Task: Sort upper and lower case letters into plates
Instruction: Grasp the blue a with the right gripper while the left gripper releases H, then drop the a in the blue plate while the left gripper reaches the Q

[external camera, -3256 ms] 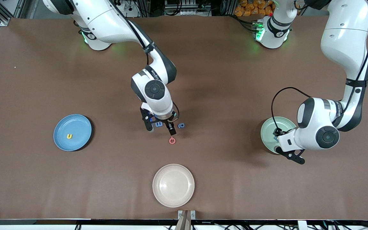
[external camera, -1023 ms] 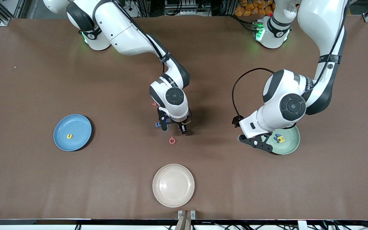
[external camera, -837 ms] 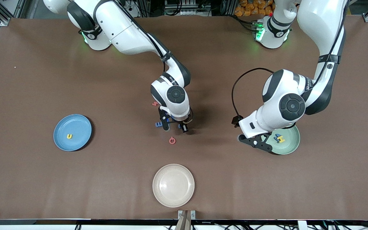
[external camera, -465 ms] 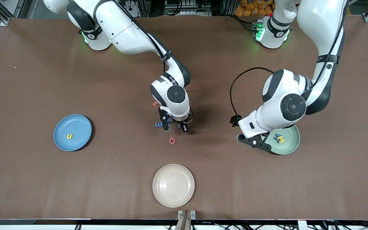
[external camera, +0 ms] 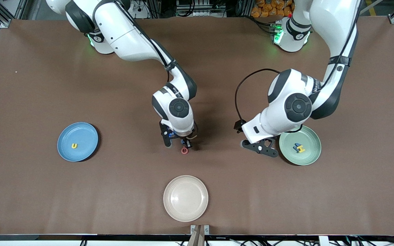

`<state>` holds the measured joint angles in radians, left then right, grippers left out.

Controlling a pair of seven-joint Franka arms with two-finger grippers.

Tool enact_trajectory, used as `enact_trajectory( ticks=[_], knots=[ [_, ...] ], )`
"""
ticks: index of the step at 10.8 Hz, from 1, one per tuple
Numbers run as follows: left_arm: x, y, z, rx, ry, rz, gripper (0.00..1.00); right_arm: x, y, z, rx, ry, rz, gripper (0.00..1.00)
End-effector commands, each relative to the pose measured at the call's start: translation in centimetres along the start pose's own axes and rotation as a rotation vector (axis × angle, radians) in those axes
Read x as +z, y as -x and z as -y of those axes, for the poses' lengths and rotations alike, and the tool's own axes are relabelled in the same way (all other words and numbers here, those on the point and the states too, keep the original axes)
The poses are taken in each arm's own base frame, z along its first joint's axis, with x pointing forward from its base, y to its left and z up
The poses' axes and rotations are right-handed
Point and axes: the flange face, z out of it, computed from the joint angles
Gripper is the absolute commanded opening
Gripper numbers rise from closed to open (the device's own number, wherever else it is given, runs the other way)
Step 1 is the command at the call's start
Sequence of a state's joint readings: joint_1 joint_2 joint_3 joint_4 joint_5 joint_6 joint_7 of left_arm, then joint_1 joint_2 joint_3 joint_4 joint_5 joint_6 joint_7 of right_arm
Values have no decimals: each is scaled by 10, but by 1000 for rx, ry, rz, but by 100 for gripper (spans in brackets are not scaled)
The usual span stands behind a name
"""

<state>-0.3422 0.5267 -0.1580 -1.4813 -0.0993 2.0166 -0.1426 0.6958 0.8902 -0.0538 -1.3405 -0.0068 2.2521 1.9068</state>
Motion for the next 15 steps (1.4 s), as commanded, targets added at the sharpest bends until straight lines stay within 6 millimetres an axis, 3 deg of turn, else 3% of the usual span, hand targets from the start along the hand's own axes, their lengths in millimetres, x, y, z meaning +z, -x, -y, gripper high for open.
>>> enact_trajectory(
  ticks=[1, 4, 7, 9, 10, 13, 15],
  knots=[
    [11, -9, -37, -82, 30, -55, 100, -19, -40, 5, -82, 56, -61, 0],
    [33, -16, -68, -50, 58, -143, 100, -38, -141, 16, -187, 154, -111, 0],
    [72, -20, -104, -13, 96, -242, 100, -62, -231, 8, -296, 234, -75, 0],
    [104, -22, -127, 26, 130, -344, 100, -102, -297, -16, -409, 234, -45, 0],
    [122, -20, -143, 48, 147, -389, 100, -108, -329, -32, -452, 248, -19, 0],
    [174, -19, -182, 124, 136, -472, 100, -111, -400, -64, -511, 275, 21, 0],
    [193, -10, -198, 196, 109, -484, 100, -105, -436, -77, -527, 285, 44, 0]
  ],
)
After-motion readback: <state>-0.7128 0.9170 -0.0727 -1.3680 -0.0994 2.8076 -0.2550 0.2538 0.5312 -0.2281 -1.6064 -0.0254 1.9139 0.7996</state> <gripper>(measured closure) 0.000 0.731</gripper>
